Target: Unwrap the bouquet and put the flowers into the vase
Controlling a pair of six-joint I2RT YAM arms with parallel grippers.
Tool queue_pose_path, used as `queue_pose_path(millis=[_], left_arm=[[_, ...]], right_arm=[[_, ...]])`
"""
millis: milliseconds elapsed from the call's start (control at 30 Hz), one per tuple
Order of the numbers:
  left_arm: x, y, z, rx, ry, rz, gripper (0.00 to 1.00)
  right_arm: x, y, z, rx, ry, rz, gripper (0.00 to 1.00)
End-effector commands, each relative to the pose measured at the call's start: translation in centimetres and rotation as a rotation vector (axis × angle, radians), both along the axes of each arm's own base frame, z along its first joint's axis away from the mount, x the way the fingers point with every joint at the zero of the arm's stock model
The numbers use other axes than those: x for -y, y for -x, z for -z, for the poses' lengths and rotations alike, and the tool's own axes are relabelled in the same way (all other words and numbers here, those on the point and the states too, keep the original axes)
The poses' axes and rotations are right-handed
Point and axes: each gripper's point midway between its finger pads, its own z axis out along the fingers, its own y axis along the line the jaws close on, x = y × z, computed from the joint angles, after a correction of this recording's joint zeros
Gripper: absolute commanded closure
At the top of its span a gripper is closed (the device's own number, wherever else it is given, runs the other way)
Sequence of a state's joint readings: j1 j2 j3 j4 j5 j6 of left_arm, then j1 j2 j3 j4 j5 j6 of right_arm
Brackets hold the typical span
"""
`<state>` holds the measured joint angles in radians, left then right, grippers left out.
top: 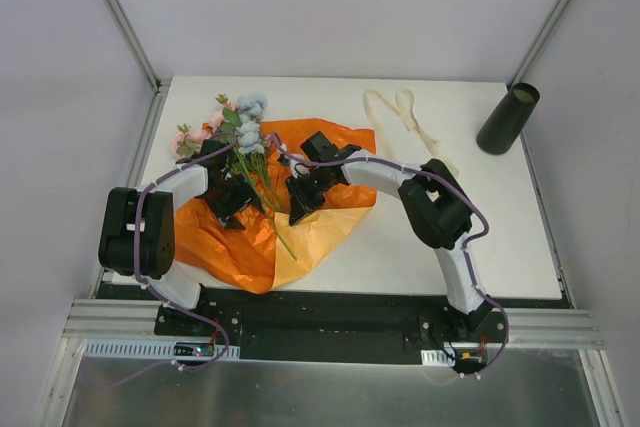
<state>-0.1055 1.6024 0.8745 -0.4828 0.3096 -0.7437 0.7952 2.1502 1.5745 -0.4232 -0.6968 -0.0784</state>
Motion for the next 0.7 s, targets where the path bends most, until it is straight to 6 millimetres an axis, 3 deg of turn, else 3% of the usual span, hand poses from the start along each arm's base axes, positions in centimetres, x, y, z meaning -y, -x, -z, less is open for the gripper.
queue_pose_path(millis=[0,233,367,667], left_arm=[[0.3,-0.8,0.6,0.014,-0.007,0.017,0.34],[0.1,-0.7,0.5,0.018,-0.017,0.014,0.34],[-0.1,-0.7,0.6,0.014,-0.029,0.015,0.34],[-0.3,-1.1,1.1,-0.005,-0.046,0.011,0.34]], right_arm=[[-0.2,-0.1,-2.6,0.059,-0.029,0.005,0.87],[2.3,0.8,-4.6,0.159,-0.047,0.067,1.0],[3.0,1.9,-5.0,0.178,-0.07,0.087,1.0],[6.9,5.2,-1.8,0.179,0.039,0.149,1.0]])
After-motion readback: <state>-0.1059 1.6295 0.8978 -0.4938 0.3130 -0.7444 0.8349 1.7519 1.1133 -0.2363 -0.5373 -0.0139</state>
